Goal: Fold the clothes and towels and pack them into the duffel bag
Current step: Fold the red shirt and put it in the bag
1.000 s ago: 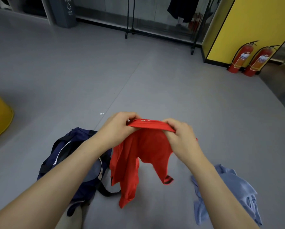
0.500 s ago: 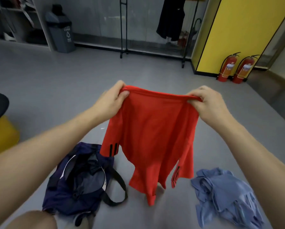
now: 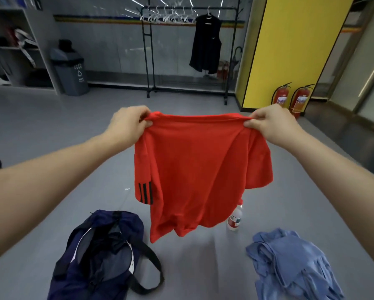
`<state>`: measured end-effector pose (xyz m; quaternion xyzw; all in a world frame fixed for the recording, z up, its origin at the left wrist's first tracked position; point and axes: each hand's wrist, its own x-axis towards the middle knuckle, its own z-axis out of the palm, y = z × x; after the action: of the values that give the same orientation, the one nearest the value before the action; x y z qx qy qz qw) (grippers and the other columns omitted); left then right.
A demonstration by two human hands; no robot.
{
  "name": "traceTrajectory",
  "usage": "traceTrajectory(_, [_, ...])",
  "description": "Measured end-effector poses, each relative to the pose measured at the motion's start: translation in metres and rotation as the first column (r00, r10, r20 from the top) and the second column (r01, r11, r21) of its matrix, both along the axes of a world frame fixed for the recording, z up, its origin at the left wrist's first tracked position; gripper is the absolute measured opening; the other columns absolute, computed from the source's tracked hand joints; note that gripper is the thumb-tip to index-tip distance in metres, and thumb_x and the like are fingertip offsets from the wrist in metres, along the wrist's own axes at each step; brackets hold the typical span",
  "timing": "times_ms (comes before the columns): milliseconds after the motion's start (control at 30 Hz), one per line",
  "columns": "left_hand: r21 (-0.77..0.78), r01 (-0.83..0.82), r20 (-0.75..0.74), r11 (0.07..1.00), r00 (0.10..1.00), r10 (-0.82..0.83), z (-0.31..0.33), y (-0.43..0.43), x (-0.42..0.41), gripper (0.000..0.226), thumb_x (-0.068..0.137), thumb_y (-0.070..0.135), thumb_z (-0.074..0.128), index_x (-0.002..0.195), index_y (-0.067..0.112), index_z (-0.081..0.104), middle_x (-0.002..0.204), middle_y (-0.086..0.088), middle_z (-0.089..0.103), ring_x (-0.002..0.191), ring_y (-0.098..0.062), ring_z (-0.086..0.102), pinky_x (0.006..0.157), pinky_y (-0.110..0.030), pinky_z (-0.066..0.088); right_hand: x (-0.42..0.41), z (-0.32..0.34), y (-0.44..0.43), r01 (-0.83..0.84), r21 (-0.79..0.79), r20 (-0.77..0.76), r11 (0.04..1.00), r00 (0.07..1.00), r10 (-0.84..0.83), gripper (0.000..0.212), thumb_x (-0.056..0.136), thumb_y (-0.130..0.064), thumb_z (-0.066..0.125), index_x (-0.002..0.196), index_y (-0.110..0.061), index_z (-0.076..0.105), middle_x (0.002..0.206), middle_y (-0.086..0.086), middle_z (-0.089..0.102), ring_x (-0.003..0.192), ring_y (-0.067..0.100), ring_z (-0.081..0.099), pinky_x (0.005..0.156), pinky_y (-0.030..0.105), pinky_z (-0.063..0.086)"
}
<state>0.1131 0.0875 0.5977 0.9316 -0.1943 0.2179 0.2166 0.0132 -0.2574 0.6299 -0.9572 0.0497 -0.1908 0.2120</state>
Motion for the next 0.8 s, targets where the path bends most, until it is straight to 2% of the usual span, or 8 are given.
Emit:
traceTrajectory(100, [0.117,-0.100,0.068,0.988,0.993,0.092,-0.023,0.004,0.003,0.016,0.098,0.034,0.058,0.085,0.026,0.056,0.086,-0.008,0.068,0.088,-0.037,0.061,0.065,-0.037,0.039,0.003,-0.022,0.002,0.034,-0.072,-0.025,0.997,0.999,-0.036,0.020,0.093,-0.042,0.065,0.088,-0.024,0.072,0.090,0.000,0.072,0.088,0.026,0.064,0.071,0.035,0.048])
traceTrajectory(167, [0.047,-0.145,-0.032,0.988,0.989,0.146,-0.041,0.002,0.012,0.022,0.099,0.036,0.056,0.081,0.025,0.051,0.080,-0.005,0.069,0.081,-0.033,0.066,0.067,-0.038,0.047,0.011,-0.042,0.003,0.034,0.005,-0.070,0.999,0.997,-0.034,0.017,0.096,-0.036,0.062,0.087,-0.022,0.068,0.079,-0.003,0.073,0.071,0.022,0.070,0.064,0.031,0.049])
traceTrajectory(233, [-0.155,-0.160,-0.243,0.975,0.963,0.119,-0.064,-0.004,0.023,0.018,0.100,0.028,0.056,0.083,0.021,0.056,0.073,-0.004,0.070,0.068,-0.023,0.072,0.073,-0.040,0.058,0.021,-0.064,0.006,0.042,0.143,-0.119,0.989,0.993,-0.025,0.014,0.097,-0.026,0.059,0.087,-0.018,0.064,0.069,-0.003,0.073,0.056,0.015,0.071,0.062,0.030,0.054])
traceTrajectory(300, [-0.370,-0.192,-0.419,0.909,0.908,0.021,-0.091,-0.010,0.039,0.018,0.099,0.017,0.058,0.082,0.021,0.058,0.077,-0.005,0.067,0.074,-0.030,0.074,0.078,-0.048,0.061,0.036,-0.089,0.005,0.052,0.166,-0.119,0.985,0.992,-0.032,0.013,0.097,-0.025,0.059,0.086,-0.018,0.062,0.081,0.001,0.075,0.073,0.020,0.074,0.078,0.037,0.056])
traceTrajectory(367, [-0.458,-0.225,-0.469,0.860,0.883,-0.018,-0.116,-0.014,0.058,0.020,0.099,0.015,0.061,0.080,0.022,0.058,0.079,-0.003,0.063,0.086,-0.034,0.073,0.083,-0.046,0.059,0.054,-0.112,0.001,0.076,0.098,-0.085,0.992,0.994,-0.068,0.013,0.097,-0.029,0.061,0.087,-0.022,0.064,0.091,0.003,0.072,0.094,0.029,0.067,0.081,0.036,0.047])
traceTrajectory(467, [-0.526,-0.253,-0.488,0.812,0.872,-0.045,-0.144,-0.021,0.086,0.020,0.098,0.021,0.063,0.078,0.020,0.063,0.079,-0.004,0.061,0.083,-0.028,0.061,0.074,-0.035,0.045,0.081,-0.139,-0.007,0.122,0.101,-0.084,0.987,0.990,-0.113,0.016,0.096,-0.032,0.061,0.088,-0.019,0.067,0.085,0.002,0.064,0.099,0.035,0.060,0.074,0.034,0.035])
traceTrajectory(667, [-0.595,-0.218,-0.456,0.774,0.884,-0.102,-0.152,-0.052,0.143,0.028,0.099,0.019,0.062,0.071,0.017,0.056,0.066,-0.001,0.045,0.057,-0.012,0.036,0.047,-0.019,0.029,0.138,-0.160,-0.024,0.124,0.163,0.013,0.979,0.992,-0.128,0.018,0.097,-0.029,0.059,0.092,-0.013,0.066,0.083,0.004,0.063,0.095,0.036,0.061,0.078,0.038,0.043])
traceTrajectory(800, [-0.637,-0.133,-0.316,0.760,0.944,-0.100,-0.117,-0.062,0.178,0.028,0.100,0.020,0.061,0.073,0.024,0.056,0.069,0.004,0.052,0.060,-0.006,0.042,0.050,-0.013,0.034,0.160,-0.141,-0.033,0.063,0.151,0.160,0.987,0.983,-0.088,0.015,0.098,-0.030,0.057,0.091,-0.017,0.062,0.085,0.001,0.064,0.090,0.031,0.061,0.074,0.037,0.043])
